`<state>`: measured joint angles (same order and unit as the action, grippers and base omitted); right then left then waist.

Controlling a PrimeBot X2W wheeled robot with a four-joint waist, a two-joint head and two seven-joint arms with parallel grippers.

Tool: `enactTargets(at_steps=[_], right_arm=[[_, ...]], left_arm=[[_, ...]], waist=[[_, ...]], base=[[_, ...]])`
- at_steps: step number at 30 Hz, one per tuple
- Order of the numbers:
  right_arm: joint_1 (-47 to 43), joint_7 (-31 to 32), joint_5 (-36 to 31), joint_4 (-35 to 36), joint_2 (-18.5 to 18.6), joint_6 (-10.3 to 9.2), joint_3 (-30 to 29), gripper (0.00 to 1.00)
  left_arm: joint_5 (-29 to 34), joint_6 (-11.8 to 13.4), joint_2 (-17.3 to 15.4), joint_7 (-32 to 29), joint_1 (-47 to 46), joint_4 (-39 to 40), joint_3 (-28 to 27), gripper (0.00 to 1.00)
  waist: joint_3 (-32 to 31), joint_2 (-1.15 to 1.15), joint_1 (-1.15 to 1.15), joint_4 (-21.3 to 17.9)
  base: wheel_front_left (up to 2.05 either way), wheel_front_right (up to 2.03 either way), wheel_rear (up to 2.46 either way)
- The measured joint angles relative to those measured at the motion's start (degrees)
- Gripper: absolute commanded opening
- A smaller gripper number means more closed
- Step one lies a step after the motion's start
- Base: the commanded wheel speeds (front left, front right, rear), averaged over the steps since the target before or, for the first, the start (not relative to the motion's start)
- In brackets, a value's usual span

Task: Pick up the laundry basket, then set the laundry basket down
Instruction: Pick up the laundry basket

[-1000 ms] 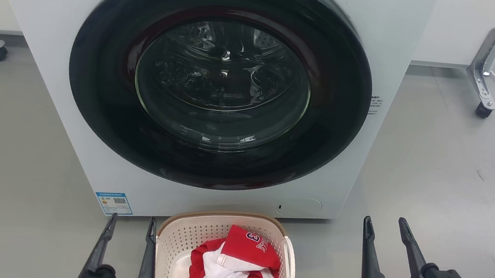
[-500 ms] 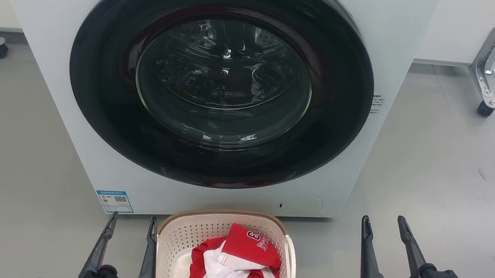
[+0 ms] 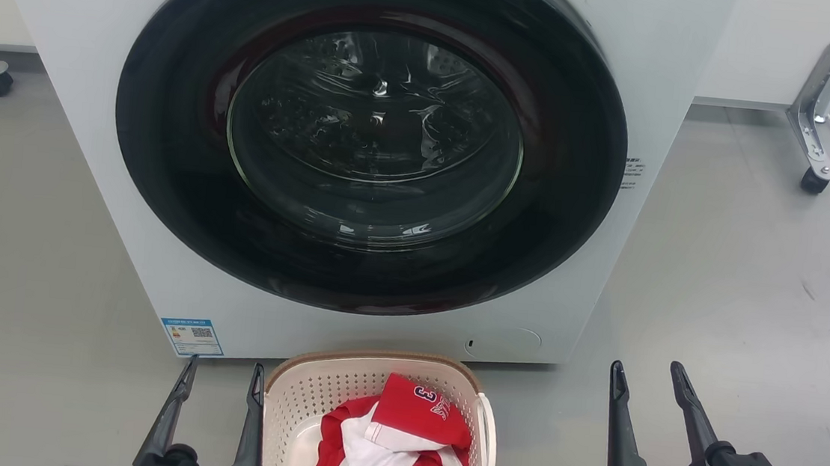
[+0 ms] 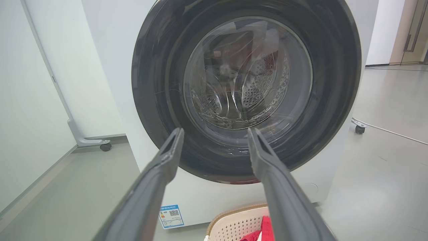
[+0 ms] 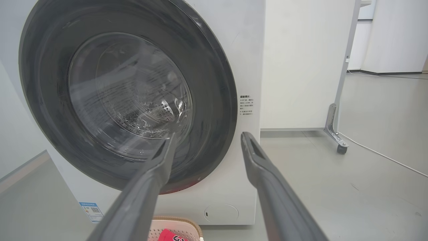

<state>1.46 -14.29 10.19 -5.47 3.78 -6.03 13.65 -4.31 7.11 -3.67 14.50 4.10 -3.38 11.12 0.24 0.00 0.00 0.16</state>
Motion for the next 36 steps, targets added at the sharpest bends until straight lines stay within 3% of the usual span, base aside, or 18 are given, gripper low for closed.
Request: enactTargets(at_steps=[21,36], right_arm=[[-0.87,-0.01,-0.15,1.38,-0.27,0.82,-0.59,1.00],[5.09,-0.02,0.13,0.18,-0.45,2.02,-2.32,1.00]], left_arm=[[0.00,0.00,0.09,0.00,-0.09,1.32,-0.04,1.00],[-1.71,-0.57,0.31,0.00,-5.78,0.78,0.07,1.00]], waist=[[3.03,0.00,0.01,0.06],[11.16,0.00,0.01,0.10]], base=[[0.00,0.00,0.00],[0.00,0.00,0.00]])
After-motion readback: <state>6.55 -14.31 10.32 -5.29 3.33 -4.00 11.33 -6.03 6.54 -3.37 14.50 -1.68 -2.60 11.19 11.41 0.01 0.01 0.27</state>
